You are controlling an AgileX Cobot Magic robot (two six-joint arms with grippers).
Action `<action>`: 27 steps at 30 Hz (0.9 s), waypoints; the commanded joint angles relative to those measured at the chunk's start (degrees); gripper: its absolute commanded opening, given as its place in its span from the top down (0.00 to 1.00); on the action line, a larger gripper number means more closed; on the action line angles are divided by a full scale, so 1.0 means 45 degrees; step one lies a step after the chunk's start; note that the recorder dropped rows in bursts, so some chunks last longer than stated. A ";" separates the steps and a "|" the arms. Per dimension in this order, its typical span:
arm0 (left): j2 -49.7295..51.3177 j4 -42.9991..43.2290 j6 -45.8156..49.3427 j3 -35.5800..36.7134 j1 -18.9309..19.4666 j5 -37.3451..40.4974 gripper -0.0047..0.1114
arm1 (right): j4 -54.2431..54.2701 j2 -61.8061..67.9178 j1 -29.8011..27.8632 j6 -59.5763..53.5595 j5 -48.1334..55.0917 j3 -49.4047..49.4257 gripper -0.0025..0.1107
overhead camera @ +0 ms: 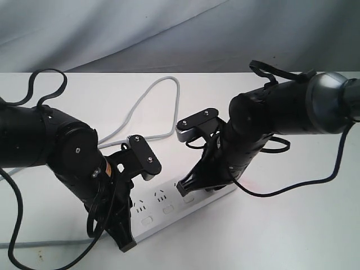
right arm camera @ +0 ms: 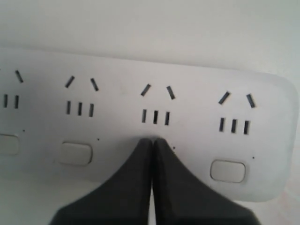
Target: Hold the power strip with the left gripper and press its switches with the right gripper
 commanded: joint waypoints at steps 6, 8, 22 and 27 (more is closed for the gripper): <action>0.0066 0.0099 -0.0091 0.0034 -0.0058 0.0048 0.96 | 0.0517 -0.0942 0.0039 -0.0826 0.0103 0.0105 0.98; 0.0066 0.0099 -0.0091 0.0034 -0.0058 0.0048 0.96 | 0.1277 -0.0942 0.0039 -0.1386 0.0076 0.0105 0.98; 0.0066 0.0099 -0.0091 0.0034 -0.0058 0.0048 0.96 | 0.3302 -0.0942 0.0039 -0.2874 0.0256 0.0250 0.98; 0.0066 0.0099 -0.0105 0.0034 -0.0058 -0.0032 0.96 | 0.3354 -0.0824 0.0039 -0.2890 0.0201 0.0303 0.98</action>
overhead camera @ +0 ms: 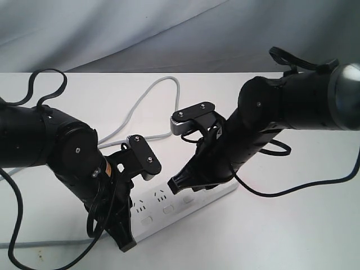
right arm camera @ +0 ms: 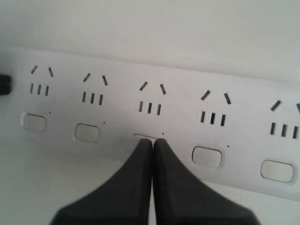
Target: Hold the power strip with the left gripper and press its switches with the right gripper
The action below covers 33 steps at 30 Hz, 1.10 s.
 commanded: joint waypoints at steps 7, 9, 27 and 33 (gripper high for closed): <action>0.0066 0.0099 -0.0147 0.0034 -0.0058 0.0051 0.96 | 0.0466 0.0523 0.0039 -0.0251 -0.0181 0.0043 0.98; 0.0066 0.0099 -0.0147 0.0034 -0.0058 0.0051 0.96 | 0.0832 0.0550 0.0039 -0.0472 -0.0181 0.0043 0.98; 0.0066 0.0099 -0.0147 0.0034 -0.0058 0.0051 0.96 | 0.1222 0.0665 0.0039 -0.0689 -0.0426 0.0043 0.98; 0.0066 0.0099 -0.0147 0.0034 -0.0058 0.0051 0.96 | 0.1222 0.1212 0.0039 -0.0712 -0.0288 0.0043 0.98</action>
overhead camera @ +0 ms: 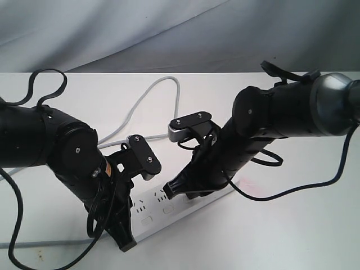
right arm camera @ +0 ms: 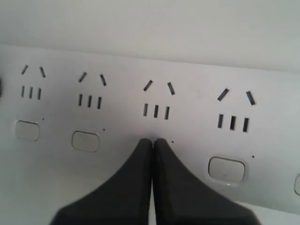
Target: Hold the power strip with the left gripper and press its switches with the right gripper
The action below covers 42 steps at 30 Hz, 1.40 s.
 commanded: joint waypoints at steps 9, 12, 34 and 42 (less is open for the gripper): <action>0.0066 0.0099 -0.0114 0.0034 -0.0058 0.0078 0.96 | 0.0051 0.0864 0.0039 -0.0125 0.0086 0.0167 0.98; 0.0066 0.0099 -0.0114 0.0034 -0.0058 0.0078 0.96 | 0.0051 0.0864 0.0039 -0.0125 -0.0169 0.0460 0.98; 0.0066 0.0099 -0.0114 0.0034 -0.0058 0.0078 0.96 | -0.4207 0.0864 0.1600 0.3268 -0.0674 0.0518 0.98; 0.0066 0.0099 -0.0114 0.0034 -0.0058 0.0102 0.96 | -0.4320 -0.0357 0.1164 0.3315 -0.0647 0.0167 0.98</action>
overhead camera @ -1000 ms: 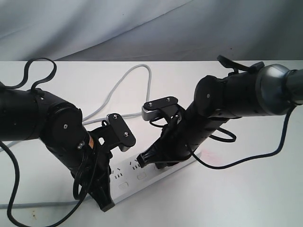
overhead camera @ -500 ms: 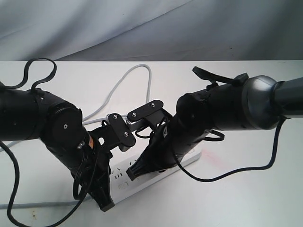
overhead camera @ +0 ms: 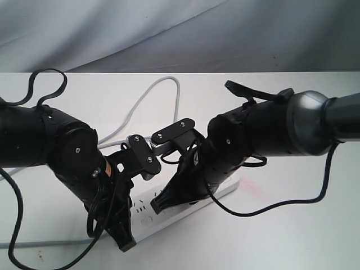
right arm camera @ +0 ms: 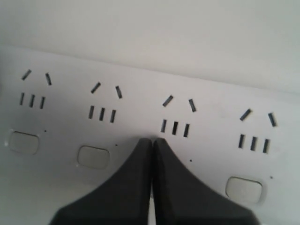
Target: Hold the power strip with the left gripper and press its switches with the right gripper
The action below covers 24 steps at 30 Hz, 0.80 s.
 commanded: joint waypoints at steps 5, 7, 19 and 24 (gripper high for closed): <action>0.0066 0.0079 -0.0114 0.0034 -0.0058 0.0102 0.96 | -0.0669 -0.1376 -0.0787 0.0031 0.0659 0.0035 0.98; 0.0066 0.0079 -0.0114 0.0034 -0.0058 0.0102 0.96 | -0.0669 -0.1379 -0.0837 -0.0039 0.0659 0.0035 0.98; 0.0066 0.0079 -0.0140 0.0034 -0.0058 0.0103 0.96 | 0.0643 -0.0803 -0.0583 -0.1438 0.0663 0.0035 0.98; 0.0066 0.0079 -0.0140 0.0034 -0.0058 0.0103 0.96 | 0.1043 -0.0803 -0.0463 -0.2117 0.0561 0.0035 0.98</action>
